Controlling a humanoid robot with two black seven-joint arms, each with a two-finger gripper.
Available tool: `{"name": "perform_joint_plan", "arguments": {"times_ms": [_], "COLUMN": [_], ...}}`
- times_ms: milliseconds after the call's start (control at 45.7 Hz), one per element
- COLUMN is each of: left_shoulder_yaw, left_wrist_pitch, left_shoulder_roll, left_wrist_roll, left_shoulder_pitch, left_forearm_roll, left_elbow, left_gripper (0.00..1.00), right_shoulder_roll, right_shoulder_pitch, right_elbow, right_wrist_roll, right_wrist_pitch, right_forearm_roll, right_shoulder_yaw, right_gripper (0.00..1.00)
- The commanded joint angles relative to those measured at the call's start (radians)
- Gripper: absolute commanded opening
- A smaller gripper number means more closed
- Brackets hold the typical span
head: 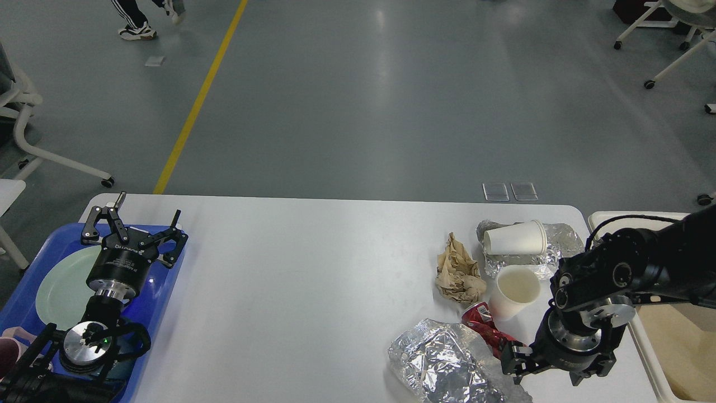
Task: Tidy desktop
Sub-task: 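Move the right gripper down to the silver foil wrap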
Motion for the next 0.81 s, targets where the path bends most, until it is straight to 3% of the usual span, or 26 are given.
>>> {"name": "perform_joint_plan", "arguments": {"times_ms": [0, 263, 350, 481, 788], "left_shoulder_yaw": [0.0, 0.0, 0.0, 0.0, 0.0], "left_wrist_pitch": [0.0, 0.0, 0.0, 0.0, 0.0], "left_shoulder_roll": [0.0, 0.0, 0.0, 0.0, 0.0], "left_wrist_roll": [0.001, 0.001, 0.001, -0.001, 0.001], "left_shoulder_pitch": [0.0, 0.0, -0.002, -0.002, 0.0], "left_forearm_roll": [0.0, -0.002, 0.0, 0.0, 0.0], "left_elbow": [0.0, 0.0, 0.0, 0.0, 0.0], "left_gripper": [0.97, 0.97, 0.97, 0.97, 0.97], "right_shoulder_roll": [0.0, 0.006, 0.041, 0.192, 0.236], "right_shoulder_pitch": [0.049, 0.057, -0.027, -0.179, -0.251], "right_elbow": [0.078, 0.098, 0.026, -0.133, -0.209], "right_wrist_roll": [0.001, -0.012, -0.052, -0.12, -0.126], "right_wrist_pitch": [0.01, 0.001, -0.007, -0.019, -0.025], "right_forearm_roll": [0.004, 0.009, 0.001, -0.025, -0.07], "right_shoulder_yaw": [0.042, 0.273, 0.296, 0.315, 0.344], "right_gripper": [0.95, 0.96, 0.94, 0.94, 0.94]}}
